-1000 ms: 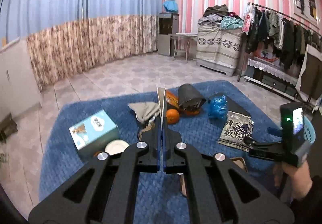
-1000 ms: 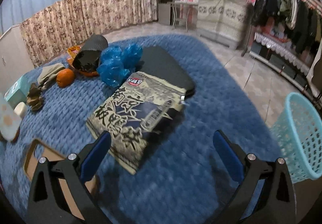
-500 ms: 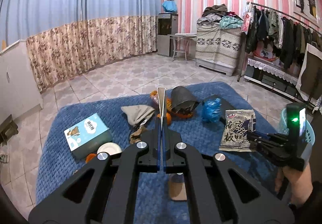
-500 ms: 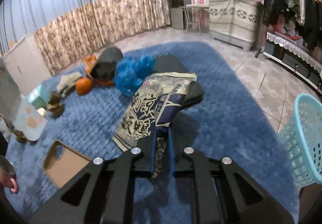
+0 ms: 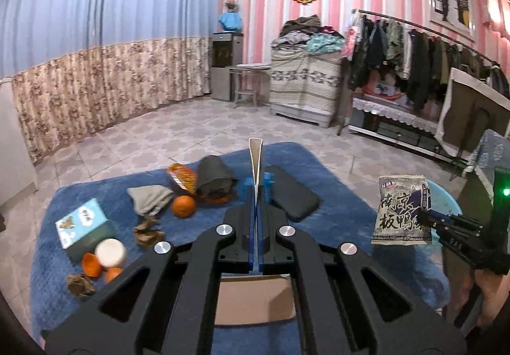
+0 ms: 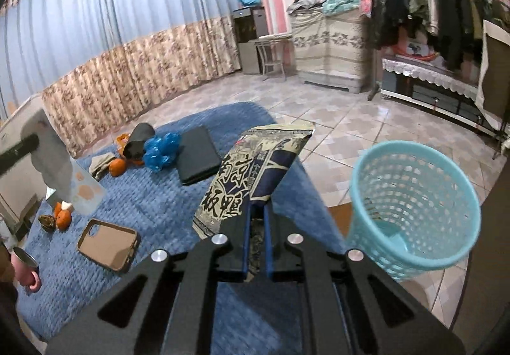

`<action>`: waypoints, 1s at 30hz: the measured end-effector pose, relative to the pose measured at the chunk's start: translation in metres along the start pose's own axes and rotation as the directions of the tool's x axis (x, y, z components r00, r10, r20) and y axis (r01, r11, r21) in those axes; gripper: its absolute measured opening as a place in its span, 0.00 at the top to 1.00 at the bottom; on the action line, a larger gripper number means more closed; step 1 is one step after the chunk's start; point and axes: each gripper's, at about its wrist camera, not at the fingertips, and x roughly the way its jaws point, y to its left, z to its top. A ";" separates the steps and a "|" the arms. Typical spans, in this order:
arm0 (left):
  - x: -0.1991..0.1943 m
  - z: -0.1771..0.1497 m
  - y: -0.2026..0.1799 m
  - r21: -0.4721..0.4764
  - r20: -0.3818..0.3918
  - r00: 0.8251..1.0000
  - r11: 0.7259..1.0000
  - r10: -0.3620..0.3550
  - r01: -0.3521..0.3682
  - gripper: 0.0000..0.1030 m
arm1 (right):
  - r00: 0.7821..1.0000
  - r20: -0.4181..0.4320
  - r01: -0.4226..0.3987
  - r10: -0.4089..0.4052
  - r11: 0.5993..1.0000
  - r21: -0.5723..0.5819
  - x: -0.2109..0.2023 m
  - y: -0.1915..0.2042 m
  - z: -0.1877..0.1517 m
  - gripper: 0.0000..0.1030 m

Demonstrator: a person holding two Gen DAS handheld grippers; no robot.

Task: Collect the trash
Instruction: 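Carry the snack bag with the right gripper over the blue wastebasket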

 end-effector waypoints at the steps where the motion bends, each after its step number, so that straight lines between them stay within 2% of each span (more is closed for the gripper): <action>1: 0.000 -0.002 -0.004 0.002 -0.004 1.000 1.000 -0.009 0.009 1.00 | 1.000 0.003 0.002 -0.002 1.000 0.002 -0.005 -0.005 -0.001 0.92; 9: 0.000 -0.010 -0.017 0.007 -0.022 0.999 1.000 -0.028 0.028 1.00 | 1.000 -0.003 -0.017 0.018 0.999 0.031 -0.011 -0.010 -0.021 0.92; 15: 0.005 -0.002 -0.026 0.046 -0.028 0.999 0.998 -0.029 0.030 1.00 | 0.999 0.034 -0.015 0.014 0.999 0.034 -0.019 -0.019 -0.015 0.93; 18: 0.010 0.011 -0.045 0.073 -0.006 0.998 0.996 -0.059 0.060 1.00 | 0.997 0.069 0.029 -0.032 0.999 0.041 -0.031 -0.043 0.000 0.93; 24: 0.034 0.033 -0.104 0.109 0.009 0.982 0.977 -0.187 0.185 1.00 | 0.978 0.103 0.175 -0.183 0.981 0.079 -0.055 -0.112 0.024 0.93; 30: 0.079 0.033 -0.183 0.152 -0.040 0.945 0.933 -0.324 0.326 1.00 | 0.950 0.068 0.294 -0.306 0.945 0.142 -0.058 -0.177 0.021 0.93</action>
